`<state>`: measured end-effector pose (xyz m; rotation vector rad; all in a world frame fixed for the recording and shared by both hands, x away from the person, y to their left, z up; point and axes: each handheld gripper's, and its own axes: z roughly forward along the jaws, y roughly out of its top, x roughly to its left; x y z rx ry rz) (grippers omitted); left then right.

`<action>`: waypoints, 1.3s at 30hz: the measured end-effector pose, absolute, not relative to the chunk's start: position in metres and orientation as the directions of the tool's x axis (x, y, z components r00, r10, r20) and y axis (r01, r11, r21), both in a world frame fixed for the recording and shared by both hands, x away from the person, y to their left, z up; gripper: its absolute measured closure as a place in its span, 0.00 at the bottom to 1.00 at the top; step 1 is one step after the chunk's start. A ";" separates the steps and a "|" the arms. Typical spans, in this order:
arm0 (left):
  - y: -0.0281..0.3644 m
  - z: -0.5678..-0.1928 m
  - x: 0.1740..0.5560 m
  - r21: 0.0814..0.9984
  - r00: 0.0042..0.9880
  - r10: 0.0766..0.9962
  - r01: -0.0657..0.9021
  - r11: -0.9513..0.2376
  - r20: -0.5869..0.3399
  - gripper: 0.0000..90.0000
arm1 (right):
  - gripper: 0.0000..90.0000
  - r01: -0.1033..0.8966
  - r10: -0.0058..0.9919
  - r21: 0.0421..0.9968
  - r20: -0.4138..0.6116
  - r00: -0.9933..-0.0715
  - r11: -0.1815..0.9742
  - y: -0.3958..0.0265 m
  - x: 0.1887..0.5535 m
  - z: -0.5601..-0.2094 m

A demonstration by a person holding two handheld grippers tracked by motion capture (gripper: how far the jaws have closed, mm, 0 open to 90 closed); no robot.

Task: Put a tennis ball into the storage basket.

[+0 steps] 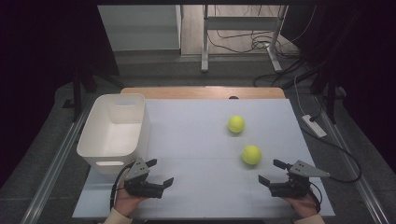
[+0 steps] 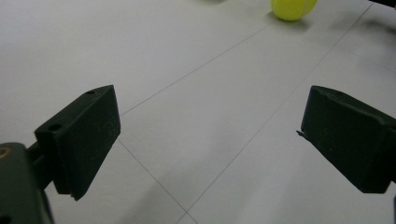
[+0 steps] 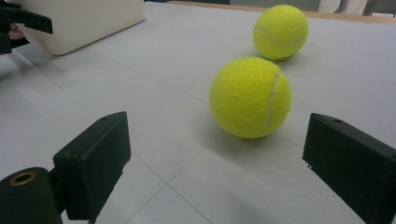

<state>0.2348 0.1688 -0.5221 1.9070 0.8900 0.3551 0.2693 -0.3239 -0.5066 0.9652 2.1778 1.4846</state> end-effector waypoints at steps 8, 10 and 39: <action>0.170 -0.520 0.236 0.866 0.686 0.716 0.431 -0.254 -0.131 0.06 | 0.09 0.348 0.691 0.908 0.096 -0.717 0.235 -0.323 0.271 -0.508; 0.169 -0.519 0.236 0.866 0.690 0.711 0.431 -0.253 -0.135 0.06 | 0.09 0.347 0.692 0.909 0.098 -0.716 0.231 -0.323 0.272 -0.508; 0.159 -0.513 0.235 0.865 0.689 0.710 0.437 -0.245 -0.147 0.05 | 0.09 0.344 0.690 0.911 0.099 -0.717 0.228 -0.324 0.273 -0.508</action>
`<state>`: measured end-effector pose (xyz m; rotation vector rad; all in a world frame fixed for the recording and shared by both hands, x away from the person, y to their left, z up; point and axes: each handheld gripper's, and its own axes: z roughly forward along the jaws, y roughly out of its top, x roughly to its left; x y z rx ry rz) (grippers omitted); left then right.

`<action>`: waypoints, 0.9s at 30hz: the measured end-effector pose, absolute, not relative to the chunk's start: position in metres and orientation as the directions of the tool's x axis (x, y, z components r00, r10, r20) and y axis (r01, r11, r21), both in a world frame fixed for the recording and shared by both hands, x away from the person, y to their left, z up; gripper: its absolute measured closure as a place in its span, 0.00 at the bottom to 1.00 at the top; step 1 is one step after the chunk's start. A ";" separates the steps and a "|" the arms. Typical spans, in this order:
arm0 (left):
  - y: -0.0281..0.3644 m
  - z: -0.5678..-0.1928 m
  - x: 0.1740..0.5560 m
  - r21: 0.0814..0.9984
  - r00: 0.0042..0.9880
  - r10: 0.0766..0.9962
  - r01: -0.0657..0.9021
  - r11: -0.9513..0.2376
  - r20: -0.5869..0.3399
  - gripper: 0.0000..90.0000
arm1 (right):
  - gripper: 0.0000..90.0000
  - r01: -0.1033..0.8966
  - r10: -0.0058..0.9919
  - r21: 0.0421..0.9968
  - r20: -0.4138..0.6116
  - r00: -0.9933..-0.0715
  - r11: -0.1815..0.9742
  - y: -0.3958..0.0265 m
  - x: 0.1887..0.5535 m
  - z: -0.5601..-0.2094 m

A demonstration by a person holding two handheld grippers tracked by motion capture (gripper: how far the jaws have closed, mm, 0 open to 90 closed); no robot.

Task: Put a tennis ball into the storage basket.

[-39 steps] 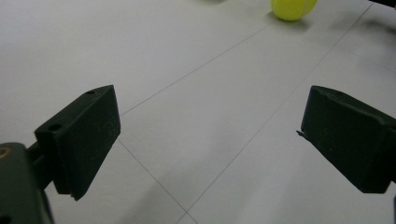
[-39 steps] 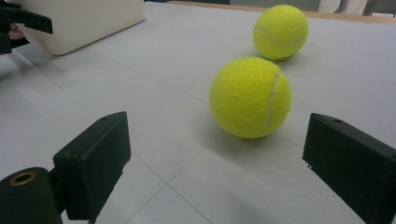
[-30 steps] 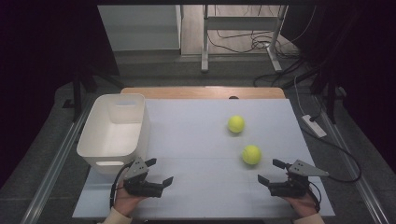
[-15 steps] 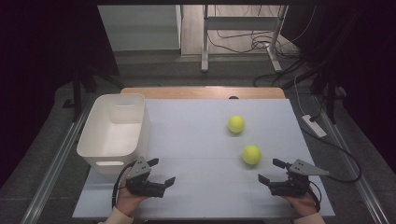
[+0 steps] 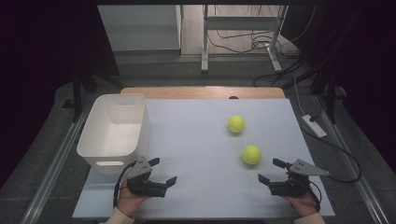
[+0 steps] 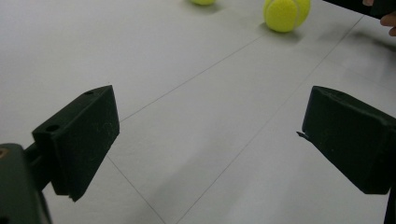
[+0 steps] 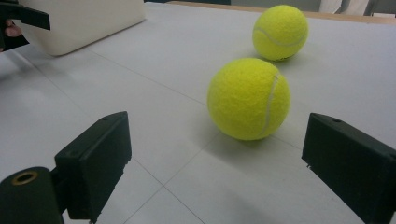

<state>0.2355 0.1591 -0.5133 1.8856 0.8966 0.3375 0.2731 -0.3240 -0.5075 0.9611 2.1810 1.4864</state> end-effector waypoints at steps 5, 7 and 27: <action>0.157 -0.512 0.237 0.858 0.681 0.714 0.455 -0.238 -0.163 0.05 | 0.09 0.339 0.687 0.913 0.096 -0.720 0.228 -0.323 0.272 -0.506; 0.156 -0.511 0.239 0.856 0.686 0.709 0.456 -0.244 -0.163 0.05 | 0.09 0.333 0.686 0.915 0.093 -0.722 0.226 -0.322 0.273 -0.506; 0.137 -0.497 0.254 0.857 0.708 0.685 0.449 -0.251 -0.171 0.05 | 0.10 0.326 0.680 0.919 0.093 -0.727 0.223 -0.322 0.272 -0.504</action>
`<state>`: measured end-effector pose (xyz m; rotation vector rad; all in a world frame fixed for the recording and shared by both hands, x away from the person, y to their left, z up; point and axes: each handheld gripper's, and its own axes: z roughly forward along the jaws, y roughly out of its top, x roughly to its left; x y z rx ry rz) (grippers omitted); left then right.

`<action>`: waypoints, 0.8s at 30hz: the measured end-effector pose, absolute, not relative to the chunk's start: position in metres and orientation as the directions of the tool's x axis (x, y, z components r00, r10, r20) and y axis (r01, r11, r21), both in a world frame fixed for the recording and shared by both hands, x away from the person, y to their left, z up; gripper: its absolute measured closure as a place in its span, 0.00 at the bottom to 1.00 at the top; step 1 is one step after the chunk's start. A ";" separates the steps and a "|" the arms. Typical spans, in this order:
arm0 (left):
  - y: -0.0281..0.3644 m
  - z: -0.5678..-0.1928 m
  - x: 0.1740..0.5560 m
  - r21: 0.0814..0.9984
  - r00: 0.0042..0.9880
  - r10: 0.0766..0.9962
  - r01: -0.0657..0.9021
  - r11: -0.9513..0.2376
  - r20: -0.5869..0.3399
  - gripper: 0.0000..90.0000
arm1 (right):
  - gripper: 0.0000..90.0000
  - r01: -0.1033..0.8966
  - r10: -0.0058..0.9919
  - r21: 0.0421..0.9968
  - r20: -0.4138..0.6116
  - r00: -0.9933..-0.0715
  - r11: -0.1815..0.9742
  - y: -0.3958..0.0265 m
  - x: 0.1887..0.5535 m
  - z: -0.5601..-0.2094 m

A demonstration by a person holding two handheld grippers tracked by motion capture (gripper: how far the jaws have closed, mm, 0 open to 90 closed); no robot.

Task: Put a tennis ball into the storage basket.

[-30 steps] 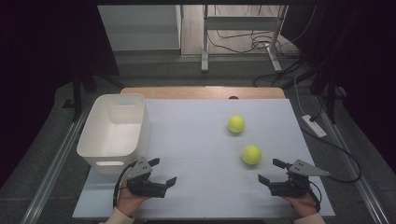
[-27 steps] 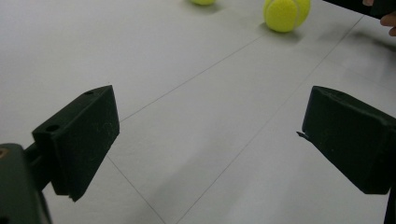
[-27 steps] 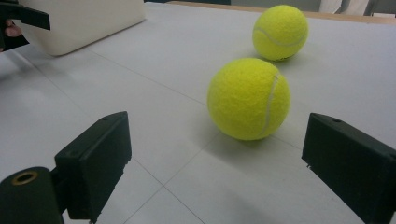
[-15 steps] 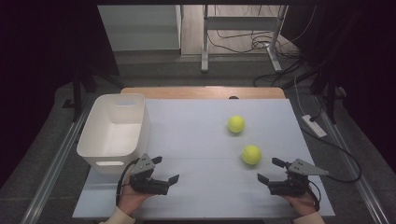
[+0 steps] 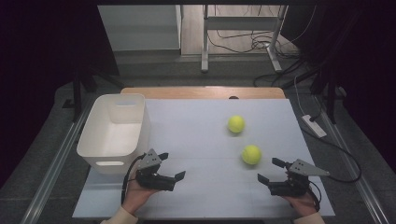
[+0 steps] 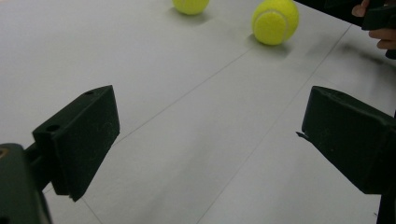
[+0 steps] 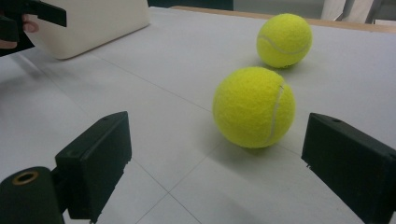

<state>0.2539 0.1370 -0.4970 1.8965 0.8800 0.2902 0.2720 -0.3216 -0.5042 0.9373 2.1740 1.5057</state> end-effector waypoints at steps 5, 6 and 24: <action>0.135 -0.495 0.256 0.856 0.705 0.688 0.452 -0.250 -0.172 0.06 | 0.10 0.327 0.682 0.920 0.096 -0.725 0.218 -0.321 0.272 -0.504; 0.135 -0.494 0.256 0.856 0.704 0.689 0.452 -0.251 -0.170 0.06 | 0.10 0.327 0.682 0.919 0.096 -0.725 0.218 -0.321 0.272 -0.504; 0.117 -0.484 0.269 0.857 0.726 0.669 0.438 -0.271 -0.160 0.06 | 0.10 0.322 0.681 0.923 0.098 -0.726 0.210 -0.321 0.272 -0.503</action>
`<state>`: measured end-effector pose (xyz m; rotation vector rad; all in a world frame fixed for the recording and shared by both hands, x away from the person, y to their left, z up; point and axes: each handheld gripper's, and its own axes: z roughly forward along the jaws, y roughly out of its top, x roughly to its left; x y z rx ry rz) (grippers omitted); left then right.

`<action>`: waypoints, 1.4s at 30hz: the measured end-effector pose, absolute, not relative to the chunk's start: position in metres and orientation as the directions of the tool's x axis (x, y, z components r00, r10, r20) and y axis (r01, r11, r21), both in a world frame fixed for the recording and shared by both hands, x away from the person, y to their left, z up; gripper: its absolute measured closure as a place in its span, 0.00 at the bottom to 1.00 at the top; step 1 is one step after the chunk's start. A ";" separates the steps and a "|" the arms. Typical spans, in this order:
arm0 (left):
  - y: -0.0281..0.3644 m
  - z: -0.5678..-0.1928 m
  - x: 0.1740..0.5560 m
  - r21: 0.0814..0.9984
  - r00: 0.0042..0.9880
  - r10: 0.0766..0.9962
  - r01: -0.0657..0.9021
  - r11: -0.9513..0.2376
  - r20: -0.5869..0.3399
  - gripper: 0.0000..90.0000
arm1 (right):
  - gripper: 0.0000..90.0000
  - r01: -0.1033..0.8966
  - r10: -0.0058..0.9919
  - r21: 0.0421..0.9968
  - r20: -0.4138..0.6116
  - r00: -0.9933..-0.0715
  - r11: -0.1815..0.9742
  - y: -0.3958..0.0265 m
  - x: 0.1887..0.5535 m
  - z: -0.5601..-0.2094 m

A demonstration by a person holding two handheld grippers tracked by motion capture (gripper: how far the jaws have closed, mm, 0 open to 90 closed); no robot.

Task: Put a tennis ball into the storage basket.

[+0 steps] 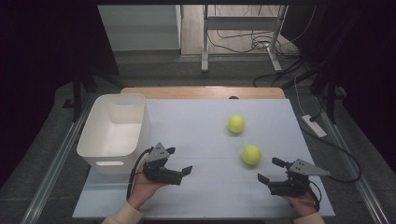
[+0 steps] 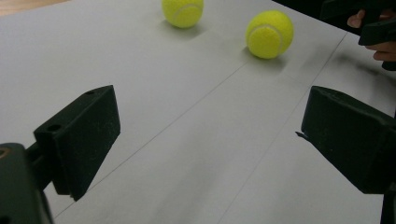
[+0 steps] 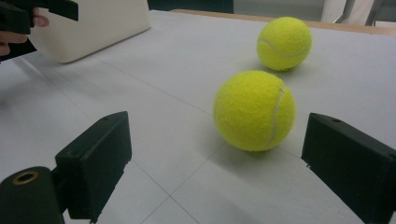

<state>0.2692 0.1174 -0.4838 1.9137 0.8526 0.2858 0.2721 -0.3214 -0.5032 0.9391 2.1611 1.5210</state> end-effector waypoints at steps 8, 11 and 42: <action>0.111 -0.482 0.274 0.857 0.729 0.666 0.437 -0.275 -0.158 0.06 | 0.10 0.320 0.677 0.925 0.102 -0.729 0.206 -0.321 0.272 -0.502; 0.110 -0.481 0.276 0.858 0.733 0.660 0.437 -0.271 -0.165 0.06 | 0.10 0.321 0.678 0.925 0.102 -0.728 0.206 -0.320 0.272 -0.502; 0.074 -0.479 0.300 0.846 0.758 0.633 0.434 -0.310 -0.157 0.07 | 0.10 0.317 0.681 0.932 0.118 -0.723 0.176 -0.325 0.271 -0.501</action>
